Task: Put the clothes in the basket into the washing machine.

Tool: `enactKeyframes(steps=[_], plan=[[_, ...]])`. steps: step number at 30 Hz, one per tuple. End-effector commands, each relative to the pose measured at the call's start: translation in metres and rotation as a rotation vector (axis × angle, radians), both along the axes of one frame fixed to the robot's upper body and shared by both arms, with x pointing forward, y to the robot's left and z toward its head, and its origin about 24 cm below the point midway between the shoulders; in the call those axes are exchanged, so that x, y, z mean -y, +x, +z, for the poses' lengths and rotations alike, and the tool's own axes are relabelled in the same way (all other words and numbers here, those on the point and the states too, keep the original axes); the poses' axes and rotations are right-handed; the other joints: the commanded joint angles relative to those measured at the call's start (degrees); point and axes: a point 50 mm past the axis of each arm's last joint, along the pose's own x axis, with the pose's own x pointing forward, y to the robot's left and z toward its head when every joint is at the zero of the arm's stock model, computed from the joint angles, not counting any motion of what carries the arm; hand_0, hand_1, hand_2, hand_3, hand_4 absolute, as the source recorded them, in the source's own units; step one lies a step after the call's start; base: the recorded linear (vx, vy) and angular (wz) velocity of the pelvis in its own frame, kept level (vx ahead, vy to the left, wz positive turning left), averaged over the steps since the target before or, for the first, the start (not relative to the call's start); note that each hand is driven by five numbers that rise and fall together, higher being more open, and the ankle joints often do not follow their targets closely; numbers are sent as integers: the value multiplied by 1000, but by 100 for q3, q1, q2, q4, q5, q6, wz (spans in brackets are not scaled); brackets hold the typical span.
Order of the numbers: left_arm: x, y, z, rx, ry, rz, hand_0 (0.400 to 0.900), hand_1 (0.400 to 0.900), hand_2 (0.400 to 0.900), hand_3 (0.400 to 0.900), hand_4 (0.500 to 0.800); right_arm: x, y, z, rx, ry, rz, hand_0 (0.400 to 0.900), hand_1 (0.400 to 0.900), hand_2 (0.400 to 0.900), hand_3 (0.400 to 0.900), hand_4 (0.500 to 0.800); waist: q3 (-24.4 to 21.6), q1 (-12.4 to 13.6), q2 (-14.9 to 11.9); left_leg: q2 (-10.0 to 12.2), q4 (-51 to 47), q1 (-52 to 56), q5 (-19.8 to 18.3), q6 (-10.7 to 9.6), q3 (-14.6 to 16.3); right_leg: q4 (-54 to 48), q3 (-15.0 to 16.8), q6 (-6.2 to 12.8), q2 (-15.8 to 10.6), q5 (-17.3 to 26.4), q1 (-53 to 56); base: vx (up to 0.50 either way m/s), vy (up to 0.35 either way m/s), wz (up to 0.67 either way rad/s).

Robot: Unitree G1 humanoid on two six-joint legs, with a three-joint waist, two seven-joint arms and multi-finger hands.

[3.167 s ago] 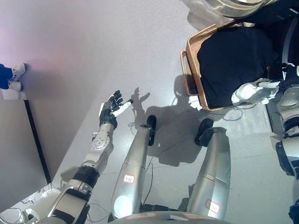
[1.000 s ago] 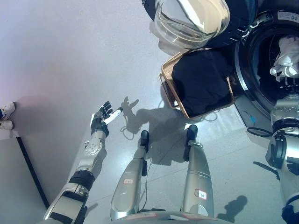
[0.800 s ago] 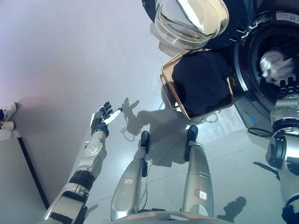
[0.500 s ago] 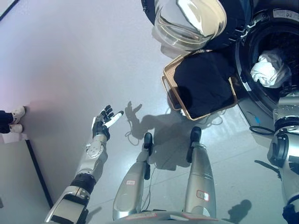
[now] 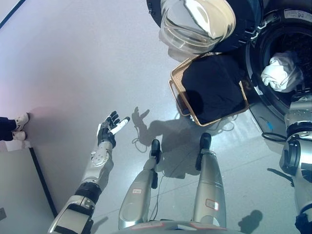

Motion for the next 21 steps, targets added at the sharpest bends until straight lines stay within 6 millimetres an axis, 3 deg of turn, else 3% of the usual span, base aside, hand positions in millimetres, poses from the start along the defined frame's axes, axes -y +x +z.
enactKeyframes(steps=[1,4,7,11,15,19,21], plan=[[-21,0,10,78,38,70,900,900,900,900,800,17,-12,26,-9,-178,-47,900,900,900,900,800,-348,-106,-7,603,-33,495,-303,-337,-286,-199,273,584,-196,215,289,0,0,0],[-22,-2,7,65,39,73,900,900,900,900,800,16,-11,24,-72,-227,-35,900,900,900,900,800,-352,-99,-41,601,-30,543,-337,-335,-284,-182,268,588,-205,162,349,23,5,-1],[-22,-2,5,52,52,70,900,900,900,900,800,7,-5,8,-320,-421,31,900,900,900,900,800,-346,-116,-119,612,-15,615,-324,-335,-301,-213,252,579,-187,187,483,13,0,-1],[-23,-2,0,26,70,73,900,900,900,900,800,-20,4,-33,-623,-689,156,900,900,900,900,800,-361,-191,-258,625,68,801,-419,-290,-347,-267,193,570,-181,233,793,41,-13,-1],[-26,-1,-4,0,91,95,900,900,900,900,800,-48,7,-72,-817,-904,277,900,900,900,900,800,-433,-270,-370,591,153,968,-510,-221,-337,-547,153,590,-174,400,1169,53,26,-9],[-28,-3,-10,-31,124,82,900,900,900,900,800,-67,-4,-118,-1093,-1175,452,900,900,900,900,800,-515,-343,-476,571,297,1149,-646,-157,-306,-1033,112,634,-153,617,1686,72,33,-19],[-33,-6,-17,-76,151,82,900,900,900,900,800,-73,-9,-134,-1153,-1208,495,900,900,900,900,800,-571,-389,-522,589,343,1274,-717,-137,-285,-1306,84,655,-124,715,1955,81,25,-20]])
